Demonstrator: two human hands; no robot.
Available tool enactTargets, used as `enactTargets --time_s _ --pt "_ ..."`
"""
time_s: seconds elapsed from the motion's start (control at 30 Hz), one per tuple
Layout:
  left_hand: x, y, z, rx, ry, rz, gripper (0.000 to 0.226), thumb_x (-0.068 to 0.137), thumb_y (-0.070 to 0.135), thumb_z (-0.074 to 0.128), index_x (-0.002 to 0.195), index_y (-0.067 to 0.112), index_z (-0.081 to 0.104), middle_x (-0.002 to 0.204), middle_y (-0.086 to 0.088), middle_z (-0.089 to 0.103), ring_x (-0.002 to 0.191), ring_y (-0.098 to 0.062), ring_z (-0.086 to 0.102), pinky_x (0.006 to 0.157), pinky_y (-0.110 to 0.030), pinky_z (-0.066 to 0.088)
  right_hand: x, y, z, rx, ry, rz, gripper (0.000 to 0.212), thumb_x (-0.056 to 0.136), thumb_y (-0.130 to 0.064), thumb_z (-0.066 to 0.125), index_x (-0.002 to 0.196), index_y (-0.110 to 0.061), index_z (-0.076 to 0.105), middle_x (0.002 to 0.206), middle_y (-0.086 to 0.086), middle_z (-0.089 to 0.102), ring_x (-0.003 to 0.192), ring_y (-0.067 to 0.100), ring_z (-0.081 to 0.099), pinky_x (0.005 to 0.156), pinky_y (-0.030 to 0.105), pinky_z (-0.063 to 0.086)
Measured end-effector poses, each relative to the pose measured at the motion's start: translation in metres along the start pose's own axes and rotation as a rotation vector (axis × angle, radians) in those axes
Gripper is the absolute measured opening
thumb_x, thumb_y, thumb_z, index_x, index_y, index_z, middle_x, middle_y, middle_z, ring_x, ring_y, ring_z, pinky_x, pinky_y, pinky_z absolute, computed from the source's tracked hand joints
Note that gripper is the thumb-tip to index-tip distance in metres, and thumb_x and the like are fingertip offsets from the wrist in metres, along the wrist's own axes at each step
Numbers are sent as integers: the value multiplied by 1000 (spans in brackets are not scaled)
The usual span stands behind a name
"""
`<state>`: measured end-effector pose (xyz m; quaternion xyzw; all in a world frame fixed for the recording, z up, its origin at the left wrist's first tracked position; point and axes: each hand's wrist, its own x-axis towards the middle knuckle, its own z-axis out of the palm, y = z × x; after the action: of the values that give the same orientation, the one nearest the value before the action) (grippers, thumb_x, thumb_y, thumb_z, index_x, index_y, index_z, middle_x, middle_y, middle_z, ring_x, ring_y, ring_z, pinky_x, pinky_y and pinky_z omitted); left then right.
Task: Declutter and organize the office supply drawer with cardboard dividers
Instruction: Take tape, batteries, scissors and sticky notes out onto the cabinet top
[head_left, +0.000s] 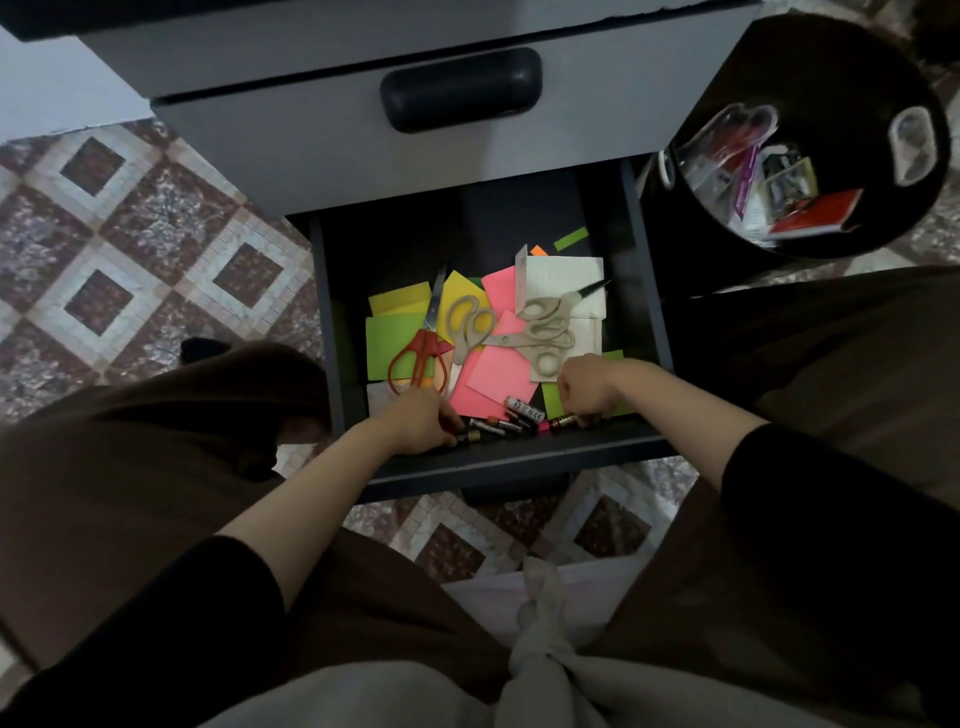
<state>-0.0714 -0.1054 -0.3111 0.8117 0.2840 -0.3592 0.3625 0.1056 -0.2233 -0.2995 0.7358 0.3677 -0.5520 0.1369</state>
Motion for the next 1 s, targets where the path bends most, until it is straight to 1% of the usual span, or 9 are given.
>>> enactTargets --time_s 0.07,0.17,0.27,0.37,0.47,0.57,0.67,0.83,1.0 --pt "2 -1 3 4 1 2 33 88 14 62 120 11 62 122 -6 62 111 -17 56 83 -16 36 0 0 -3 86 -27 -6 24 89 0 44 102 2 65 87 14 69 77 27 65 75 35 55" --pt "6 -1 4 19 -3 18 32 88 17 62 120 11 62 122 -6 62 111 -18 56 82 -17 36 -3 -4 -8 165 -51 -11 28 90 1 43 109 1 64 76 7 64 75 22 61 71 30 53" --pt "10 -2 7 59 -6 42 29 89 17 61 117 10 64 121 -7 62 112 -20 55 82 -19 36 -2 -5 -7 182 -32 -4 28 88 2 45 108 4 65 87 11 65 80 22 61 74 33 54" --pt "11 -5 7 89 -7 62 24 89 15 61 112 9 65 117 -8 62 108 -20 55 82 -22 38 3 -5 -3 197 12 -14 25 88 0 47 104 4 65 85 10 66 81 24 66 75 34 55" --pt "11 -6 8 127 111 145 22 87 17 63 108 11 66 113 -7 60 103 -20 54 82 -25 41 9 -3 0 202 55 -28 23 89 -1 47 102 3 66 96 16 70 88 29 69 76 36 56" --pt "13 0 10 150 191 223 22 87 18 62 108 10 67 112 -7 62 103 -21 54 86 -28 42 11 -3 1 188 88 -31 20 87 -1 53 101 4 66 100 20 68 88 31 67 76 37 55" --pt "19 5 14 161 165 229 24 87 14 63 110 10 66 112 -9 65 104 -22 58 86 -27 43 14 -2 2 165 114 -31 21 86 -1 54 103 5 65 102 21 67 91 33 66 77 38 55" --pt "21 6 17 168 88 216 25 87 15 63 111 9 65 112 -8 66 104 -20 59 83 -23 41 18 0 3 166 127 -43 25 87 -1 48 102 7 65 103 22 67 95 34 66 84 45 54" --pt "24 10 13 149 50 200 27 88 11 60 114 7 66 115 -7 67 108 -20 59 89 -24 41 17 -1 2 121 135 -43 24 88 -4 50 104 6 65 108 20 65 99 32 63 88 42 52"
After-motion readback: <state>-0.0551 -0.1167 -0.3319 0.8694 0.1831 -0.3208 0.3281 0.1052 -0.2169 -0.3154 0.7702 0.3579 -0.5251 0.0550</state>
